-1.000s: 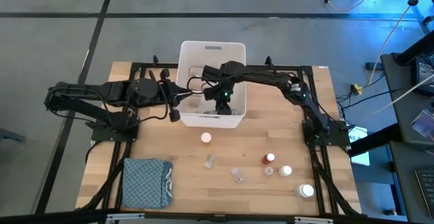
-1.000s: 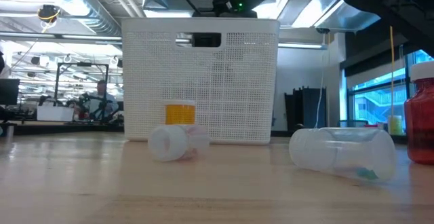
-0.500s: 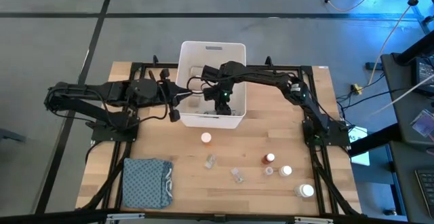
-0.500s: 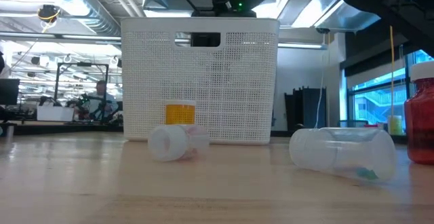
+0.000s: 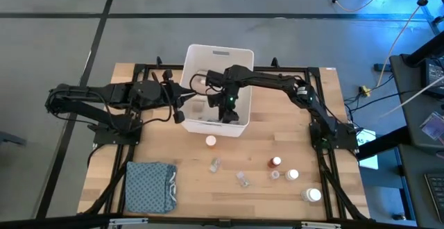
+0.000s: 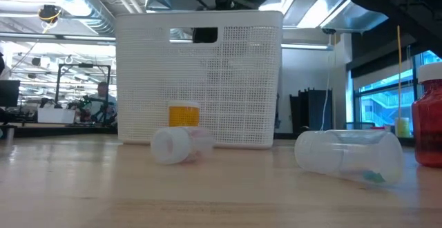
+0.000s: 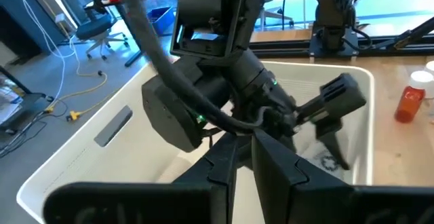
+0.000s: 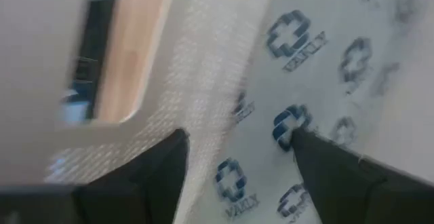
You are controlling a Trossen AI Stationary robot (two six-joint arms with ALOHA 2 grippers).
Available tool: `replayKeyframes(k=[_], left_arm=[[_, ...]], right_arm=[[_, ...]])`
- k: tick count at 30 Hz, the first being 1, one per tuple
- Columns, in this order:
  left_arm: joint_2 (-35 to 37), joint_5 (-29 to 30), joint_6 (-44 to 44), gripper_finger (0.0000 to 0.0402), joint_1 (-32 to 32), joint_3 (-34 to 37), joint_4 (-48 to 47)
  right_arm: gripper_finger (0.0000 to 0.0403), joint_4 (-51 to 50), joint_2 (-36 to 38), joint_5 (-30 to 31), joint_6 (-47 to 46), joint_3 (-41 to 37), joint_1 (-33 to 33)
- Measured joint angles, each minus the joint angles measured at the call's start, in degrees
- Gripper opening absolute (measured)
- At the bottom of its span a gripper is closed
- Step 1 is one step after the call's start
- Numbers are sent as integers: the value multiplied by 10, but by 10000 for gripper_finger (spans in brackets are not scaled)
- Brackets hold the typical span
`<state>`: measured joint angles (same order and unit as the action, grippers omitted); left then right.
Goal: Pick & place medical supplies in basket/bin
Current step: Put the white mailer bag into the white bin, then put the red pill bottle into the white bin
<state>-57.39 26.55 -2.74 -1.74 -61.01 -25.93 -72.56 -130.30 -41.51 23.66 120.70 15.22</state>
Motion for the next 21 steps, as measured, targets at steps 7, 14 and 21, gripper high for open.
replayKeyframes(k=[7,14,21], left_arm=[[0,3,0,38,0,0,-1],[0,25,0,44,0,0,-1],[22,25,0,45,0,0,1]], right_arm=[[260,-5,0,39,21,0,-1],[260,-15,0,157,20,29,0],[260,-74,0,183,10,142,-1]])
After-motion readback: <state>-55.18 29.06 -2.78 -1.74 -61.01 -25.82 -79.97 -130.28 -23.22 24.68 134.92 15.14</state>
